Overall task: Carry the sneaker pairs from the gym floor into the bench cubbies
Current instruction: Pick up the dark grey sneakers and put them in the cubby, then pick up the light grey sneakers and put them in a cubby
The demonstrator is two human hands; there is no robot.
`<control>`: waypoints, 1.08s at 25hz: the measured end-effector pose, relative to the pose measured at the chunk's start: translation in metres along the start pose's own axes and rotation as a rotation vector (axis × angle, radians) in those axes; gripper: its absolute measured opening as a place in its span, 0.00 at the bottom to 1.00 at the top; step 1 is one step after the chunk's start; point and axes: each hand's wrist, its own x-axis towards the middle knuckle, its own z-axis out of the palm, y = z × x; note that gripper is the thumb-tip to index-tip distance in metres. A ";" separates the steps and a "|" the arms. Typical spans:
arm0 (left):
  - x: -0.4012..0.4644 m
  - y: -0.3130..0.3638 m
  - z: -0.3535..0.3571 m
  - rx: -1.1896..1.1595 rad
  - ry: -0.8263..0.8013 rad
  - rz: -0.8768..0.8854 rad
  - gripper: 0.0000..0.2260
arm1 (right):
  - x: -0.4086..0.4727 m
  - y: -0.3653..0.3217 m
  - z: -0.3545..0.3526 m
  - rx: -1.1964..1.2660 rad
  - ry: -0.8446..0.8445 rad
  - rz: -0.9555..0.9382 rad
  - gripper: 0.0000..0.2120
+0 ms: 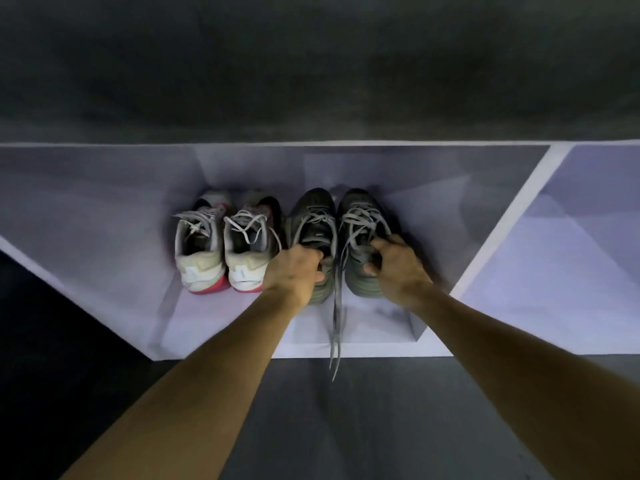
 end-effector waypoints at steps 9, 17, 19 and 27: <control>-0.012 -0.005 -0.004 0.035 -0.004 0.011 0.22 | -0.014 0.009 -0.006 -0.063 -0.021 -0.053 0.22; -0.106 0.017 -0.075 -0.015 -0.023 0.069 0.26 | -0.114 -0.045 -0.064 -0.153 -0.053 -0.143 0.25; -0.138 0.021 -0.103 -0.057 -0.067 0.108 0.23 | -0.145 -0.066 -0.093 -0.144 -0.133 -0.181 0.26; -0.263 0.036 -0.283 -0.011 0.010 0.139 0.25 | -0.270 -0.170 -0.259 -0.213 -0.178 -0.259 0.19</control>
